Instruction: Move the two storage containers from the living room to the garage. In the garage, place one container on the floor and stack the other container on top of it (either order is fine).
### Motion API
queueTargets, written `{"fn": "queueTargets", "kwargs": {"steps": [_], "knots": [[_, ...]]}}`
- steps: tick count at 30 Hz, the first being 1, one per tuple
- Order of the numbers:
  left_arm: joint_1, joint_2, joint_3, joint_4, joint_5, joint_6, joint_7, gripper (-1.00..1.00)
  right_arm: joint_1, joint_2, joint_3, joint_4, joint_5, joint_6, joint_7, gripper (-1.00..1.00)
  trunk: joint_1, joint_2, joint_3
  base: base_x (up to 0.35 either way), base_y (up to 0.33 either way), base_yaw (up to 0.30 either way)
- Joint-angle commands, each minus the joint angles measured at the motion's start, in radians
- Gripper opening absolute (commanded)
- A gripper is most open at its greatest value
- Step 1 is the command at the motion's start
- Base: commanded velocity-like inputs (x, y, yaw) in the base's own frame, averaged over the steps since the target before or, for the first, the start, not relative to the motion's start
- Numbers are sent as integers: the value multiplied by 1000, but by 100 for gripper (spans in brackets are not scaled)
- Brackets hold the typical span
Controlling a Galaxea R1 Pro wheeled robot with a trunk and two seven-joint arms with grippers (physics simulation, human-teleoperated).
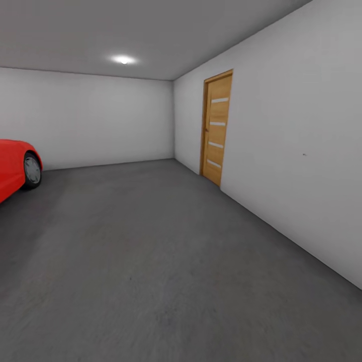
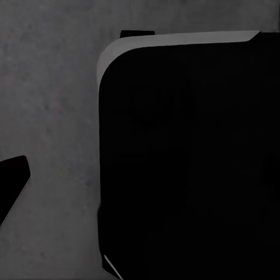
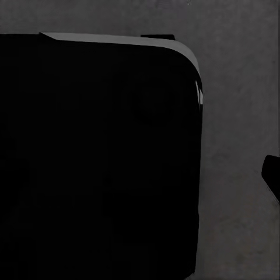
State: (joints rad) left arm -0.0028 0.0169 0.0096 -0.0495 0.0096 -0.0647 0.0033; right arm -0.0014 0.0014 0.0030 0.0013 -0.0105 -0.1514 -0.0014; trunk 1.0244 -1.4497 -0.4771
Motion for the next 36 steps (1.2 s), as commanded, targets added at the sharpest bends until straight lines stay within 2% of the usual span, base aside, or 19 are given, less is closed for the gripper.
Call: {"fn": "queueTargets", "kwargs": {"steps": [1,8,36], "knots": [[0,0,2,0,1,-3,0,100,0,0,1,0,-1,-3,0,100,1,0,-1,322,0,0],[0,0,22,0,1,-3,0,100,0,0,-1,0,-3,-4,0,100,1,0,-1,322,0,0],[0,0,24,2,1,-1,0,100,0,-1,-5,0,-5,-3,0,100,1,0,-1,322,0,0]]}}
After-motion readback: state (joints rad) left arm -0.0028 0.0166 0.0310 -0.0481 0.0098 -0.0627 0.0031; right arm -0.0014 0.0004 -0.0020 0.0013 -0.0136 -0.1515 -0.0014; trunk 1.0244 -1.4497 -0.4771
